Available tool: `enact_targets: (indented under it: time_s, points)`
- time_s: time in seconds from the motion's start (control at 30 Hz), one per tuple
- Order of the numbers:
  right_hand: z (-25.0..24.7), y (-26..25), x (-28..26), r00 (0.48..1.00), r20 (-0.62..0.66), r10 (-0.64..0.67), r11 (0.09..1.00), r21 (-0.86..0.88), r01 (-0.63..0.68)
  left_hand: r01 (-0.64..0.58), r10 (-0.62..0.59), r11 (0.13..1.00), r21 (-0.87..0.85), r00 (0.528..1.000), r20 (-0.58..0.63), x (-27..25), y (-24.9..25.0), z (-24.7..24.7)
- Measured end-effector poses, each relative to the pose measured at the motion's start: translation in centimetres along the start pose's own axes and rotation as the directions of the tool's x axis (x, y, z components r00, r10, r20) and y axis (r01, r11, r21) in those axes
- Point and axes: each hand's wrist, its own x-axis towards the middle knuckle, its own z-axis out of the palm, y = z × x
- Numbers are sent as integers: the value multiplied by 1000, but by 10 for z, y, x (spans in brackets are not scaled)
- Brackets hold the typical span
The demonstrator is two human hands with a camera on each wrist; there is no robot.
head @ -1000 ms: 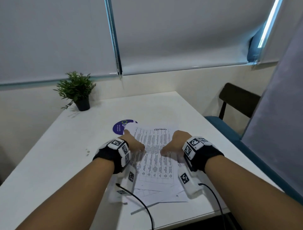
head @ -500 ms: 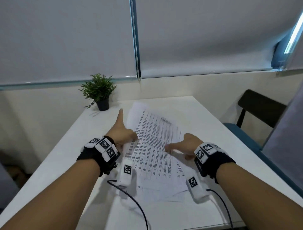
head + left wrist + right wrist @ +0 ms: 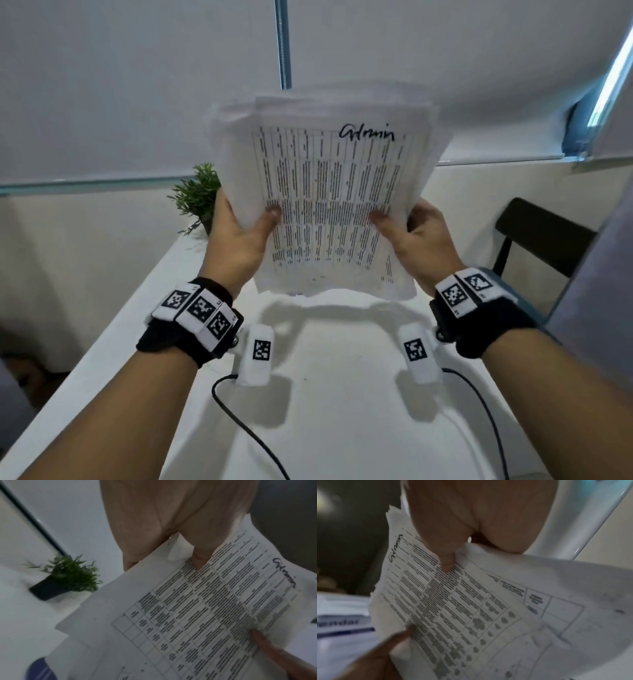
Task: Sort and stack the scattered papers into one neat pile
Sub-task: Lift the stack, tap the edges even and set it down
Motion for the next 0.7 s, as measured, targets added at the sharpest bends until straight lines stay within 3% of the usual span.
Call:
enact_targets:
  time_s: [0.1,0.2,0.27,0.33,0.5,0.63,0.7]
  points:
    - [-4,33,-19,994,27,108,986,-133,-103,151,-150,988,-11,986,66,-17,-28,0]
    - [-5,48,-33,983,35,183,979,-103,-178,291,-294,955,62,955,46,-25,-53,0]
    - [1,50,-34,977,-6,213,973,-86,-213,296,-299,950,99,954,23,-26,-58,6]
    - [9,45,-30,975,-73,211,975,-48,-215,227,-230,968,108,973,19,-25,-50,16]
    - [8,16,-2,972,-235,18,987,-150,-54,-20,7,988,154,996,86,-6,-3,19]
    - [2,-17,12,934,-310,-180,981,-119,150,84,-103,992,94,967,231,7,7,4]
    - [3,-30,13,922,-299,-247,969,-63,239,56,-86,988,145,975,205,10,10,3]
